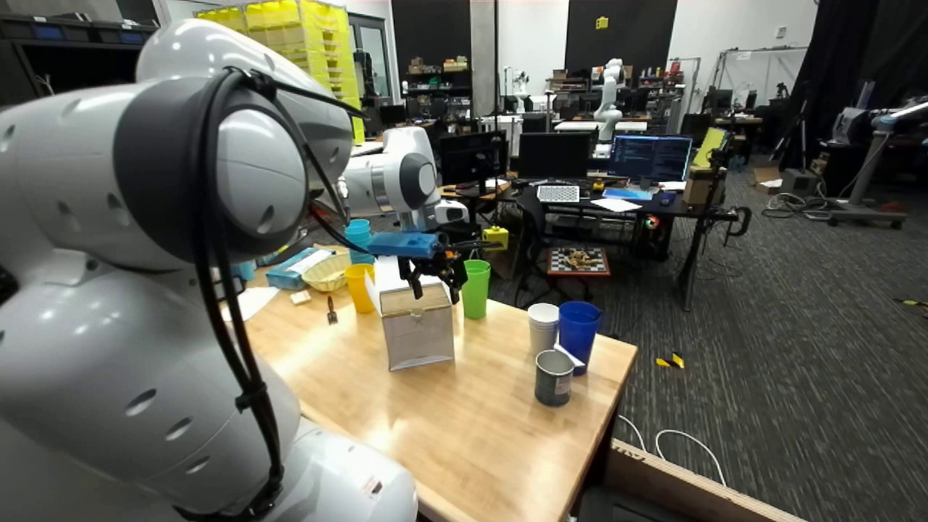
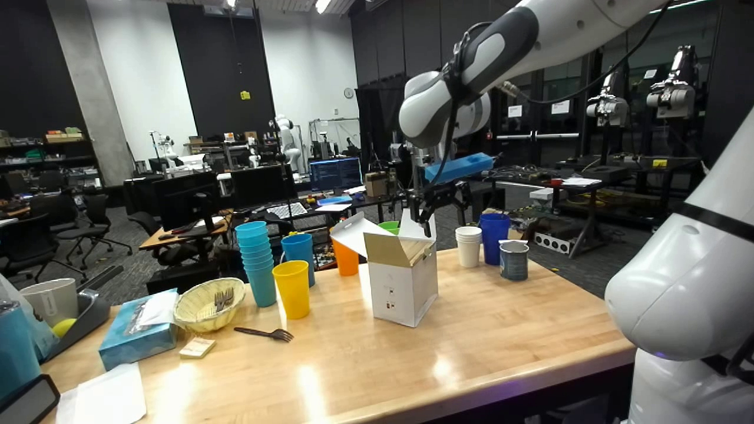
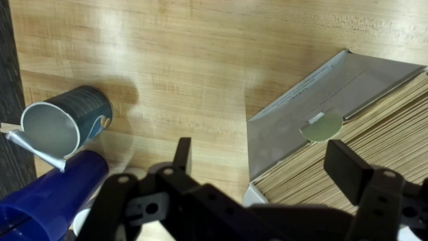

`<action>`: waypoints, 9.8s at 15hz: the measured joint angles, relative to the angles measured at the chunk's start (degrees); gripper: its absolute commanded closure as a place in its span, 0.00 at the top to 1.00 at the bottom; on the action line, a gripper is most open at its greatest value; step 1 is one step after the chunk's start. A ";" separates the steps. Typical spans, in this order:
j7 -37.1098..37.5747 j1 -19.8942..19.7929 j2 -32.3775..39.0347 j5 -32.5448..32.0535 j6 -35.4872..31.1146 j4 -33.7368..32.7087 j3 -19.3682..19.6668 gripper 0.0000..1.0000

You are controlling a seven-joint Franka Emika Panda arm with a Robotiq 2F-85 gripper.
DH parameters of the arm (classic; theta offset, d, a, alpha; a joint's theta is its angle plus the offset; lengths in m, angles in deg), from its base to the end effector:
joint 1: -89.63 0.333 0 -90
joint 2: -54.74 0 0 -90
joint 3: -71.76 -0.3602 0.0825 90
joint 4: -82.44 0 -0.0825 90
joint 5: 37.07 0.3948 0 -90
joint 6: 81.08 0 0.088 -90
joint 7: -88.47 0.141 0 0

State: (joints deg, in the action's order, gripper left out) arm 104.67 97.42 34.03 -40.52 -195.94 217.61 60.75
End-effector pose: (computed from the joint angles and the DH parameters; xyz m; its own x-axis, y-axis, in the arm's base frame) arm 0.4106 0.1381 0.4679 0.9976 0.0604 0.0326 0.0562 -0.9915 0.1175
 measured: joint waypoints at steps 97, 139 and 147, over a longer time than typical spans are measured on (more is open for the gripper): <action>-13.79 6.38 -1.70 -12.13 -19.16 9.46 -6.97 1.00; -11.56 2.09 -5.88 -12.75 -23.13 2.11 -2.75 1.00; -27.47 3.79 -5.82 1.28 -19.16 0.36 6.93 1.00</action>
State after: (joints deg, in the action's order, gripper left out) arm 77.20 101.22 28.21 -39.24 -215.09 217.97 67.68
